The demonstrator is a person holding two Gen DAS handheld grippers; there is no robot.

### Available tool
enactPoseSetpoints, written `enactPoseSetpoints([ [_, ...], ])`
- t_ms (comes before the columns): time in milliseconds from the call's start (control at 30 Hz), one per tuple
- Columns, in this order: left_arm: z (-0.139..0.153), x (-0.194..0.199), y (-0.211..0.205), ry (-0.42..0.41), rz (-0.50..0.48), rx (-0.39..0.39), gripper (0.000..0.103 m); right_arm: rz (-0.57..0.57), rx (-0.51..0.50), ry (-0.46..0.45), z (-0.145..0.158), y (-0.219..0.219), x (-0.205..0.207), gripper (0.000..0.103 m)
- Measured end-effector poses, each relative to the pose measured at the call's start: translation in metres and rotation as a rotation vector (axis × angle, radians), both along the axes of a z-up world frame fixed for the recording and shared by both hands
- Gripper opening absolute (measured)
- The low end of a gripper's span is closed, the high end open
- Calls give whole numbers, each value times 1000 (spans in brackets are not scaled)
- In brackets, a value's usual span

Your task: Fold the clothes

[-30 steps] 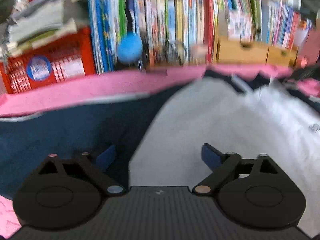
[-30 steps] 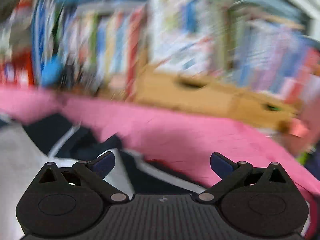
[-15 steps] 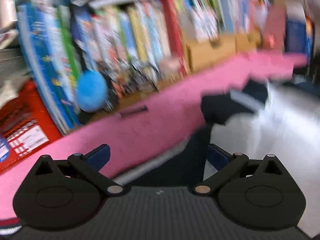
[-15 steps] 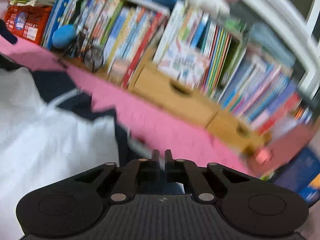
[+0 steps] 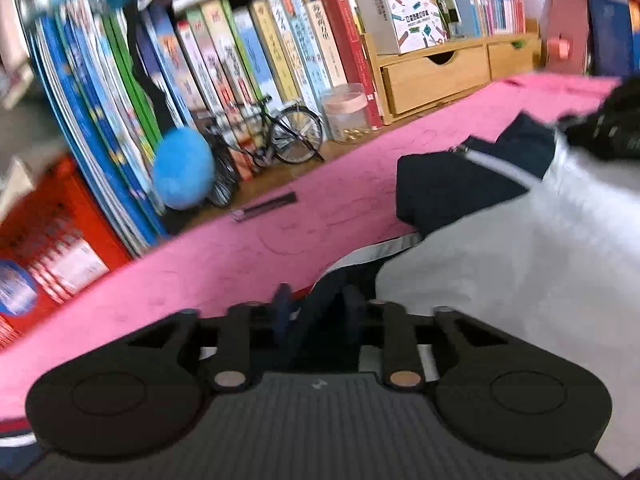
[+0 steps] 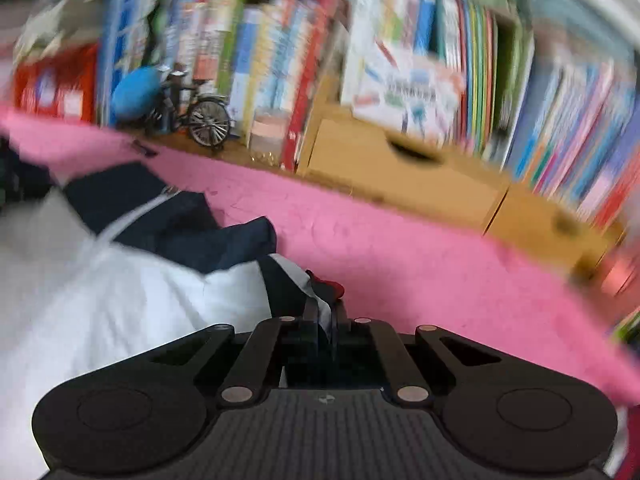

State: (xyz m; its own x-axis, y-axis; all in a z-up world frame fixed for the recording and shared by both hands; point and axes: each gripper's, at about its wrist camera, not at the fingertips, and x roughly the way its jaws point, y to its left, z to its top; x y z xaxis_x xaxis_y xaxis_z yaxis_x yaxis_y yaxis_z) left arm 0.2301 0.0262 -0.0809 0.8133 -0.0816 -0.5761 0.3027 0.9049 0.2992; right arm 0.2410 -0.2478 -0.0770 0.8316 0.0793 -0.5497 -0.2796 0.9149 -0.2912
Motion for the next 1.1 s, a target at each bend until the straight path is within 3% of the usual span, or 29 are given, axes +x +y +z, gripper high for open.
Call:
enactPoseSetpoints([
  [100, -4, 14, -6, -29, 65, 42, 32, -30, -21, 28, -12, 1, 18, 12],
  [167, -1, 32, -1, -21, 139, 3, 47, -84, -19, 16, -12, -2, 42, 21],
  [200, 0, 39, 2, -11, 158, -20, 52, -122, -29, 10, -11, -4, 52, 37],
  [267, 9, 38, 14, 12, 180, -95, 52, -281, -99, 3, -11, -5, 71, 43],
  [333, 22, 25, 27, -7, 202, -159, 52, -351, -56, 23, -3, -14, 70, 44],
  [400, 36, 6, 36, -64, 221, -195, 51, -304, 80, 8, 11, -19, 43, 44],
  [467, 47, -18, 30, -116, 176, -165, 52, -211, 187, -11, 21, -18, 14, 44],
  [533, 53, -34, 14, -114, 113, -154, 56, -82, 248, 38, 24, -3, -2, 44],
  [600, 58, -45, -1, -81, 55, -200, 59, 18, 285, 116, 21, 17, -3, 42],
  [667, 55, -46, -14, -31, 5, -240, 64, 57, 247, 131, 12, 38, 0, 42],
  [733, 43, -43, -27, -3, 7, -202, 64, 27, 204, 102, 4, 38, 18, 44],
  [767, 35, -41, -33, 12, 17, -175, 63, -7, 205, 96, -1, 29, 34, 52],
  [800, 25, -36, -36, 39, 36, -162, 63, -51, 237, 100, 1, 16, 48, 72],
  [833, 16, -33, -37, 67, 55, -156, 63, -141, 245, 103, 2, 4, 62, 85],
  [867, 9, -34, -36, 50, 64, -169, 65, -209, 263, 115, 6, -6, 70, 91],
  [933, 6, -36, -36, 39, 67, -159, 67, -214, 327, 94, 22, -19, 59, 84],
  [1033, 2, -39, -36, 29, 83, -140, 75, -158, 256, -25, 37, -29, 12, 84],
  [1100, -1, -39, -35, 29, 90, -139, 79, -185, 175, -89, 40, -51, -24, 86],
])
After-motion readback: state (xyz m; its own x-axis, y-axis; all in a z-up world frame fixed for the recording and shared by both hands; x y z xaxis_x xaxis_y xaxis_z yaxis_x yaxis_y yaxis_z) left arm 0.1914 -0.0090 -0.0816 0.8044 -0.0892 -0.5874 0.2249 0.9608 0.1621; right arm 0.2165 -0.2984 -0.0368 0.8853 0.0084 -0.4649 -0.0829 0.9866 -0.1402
